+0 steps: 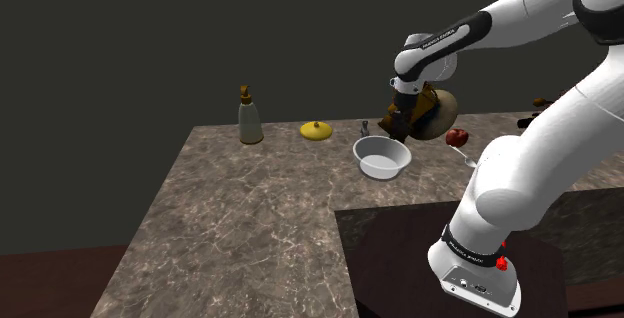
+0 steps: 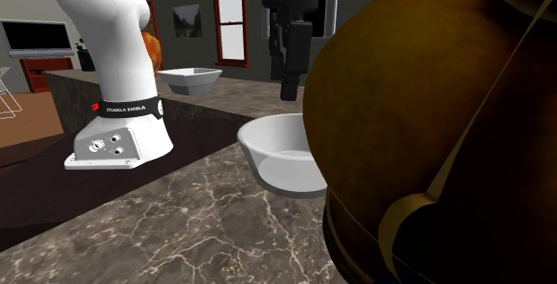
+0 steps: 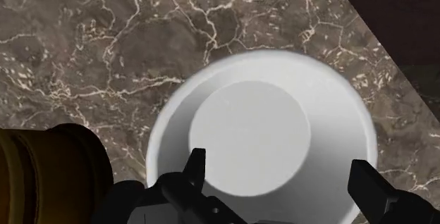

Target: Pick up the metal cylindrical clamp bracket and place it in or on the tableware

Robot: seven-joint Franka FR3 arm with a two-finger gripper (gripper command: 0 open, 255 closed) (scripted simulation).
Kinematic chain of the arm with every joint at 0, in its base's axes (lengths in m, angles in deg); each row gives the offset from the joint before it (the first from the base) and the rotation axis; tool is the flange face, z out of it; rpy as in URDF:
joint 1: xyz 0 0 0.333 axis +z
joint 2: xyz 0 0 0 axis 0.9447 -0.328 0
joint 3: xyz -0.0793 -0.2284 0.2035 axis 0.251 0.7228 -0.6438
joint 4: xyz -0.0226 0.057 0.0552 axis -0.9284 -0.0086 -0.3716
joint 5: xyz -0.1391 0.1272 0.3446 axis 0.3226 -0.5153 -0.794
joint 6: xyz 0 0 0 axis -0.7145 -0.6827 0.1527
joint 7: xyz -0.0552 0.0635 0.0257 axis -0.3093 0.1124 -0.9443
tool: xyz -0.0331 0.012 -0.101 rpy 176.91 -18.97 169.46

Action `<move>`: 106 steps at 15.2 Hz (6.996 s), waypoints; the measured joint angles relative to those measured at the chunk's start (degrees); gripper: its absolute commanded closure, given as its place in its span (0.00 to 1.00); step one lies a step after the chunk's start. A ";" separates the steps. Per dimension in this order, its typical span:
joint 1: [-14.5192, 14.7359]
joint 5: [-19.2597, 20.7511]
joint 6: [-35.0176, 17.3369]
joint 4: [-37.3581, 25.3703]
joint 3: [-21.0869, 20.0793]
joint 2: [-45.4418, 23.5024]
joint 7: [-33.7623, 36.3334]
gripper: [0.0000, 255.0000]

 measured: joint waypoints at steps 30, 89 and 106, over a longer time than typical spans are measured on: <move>-9.13 -52.23 9.93 -54.38 4.19 -56.64 -9.63 0.00; 6.05 -43.91 11.95 -48.97 13.22 -63.27 21.52 1.00; 7.96 -38.83 21.05 -53.95 17.87 -57.64 24.04 1.00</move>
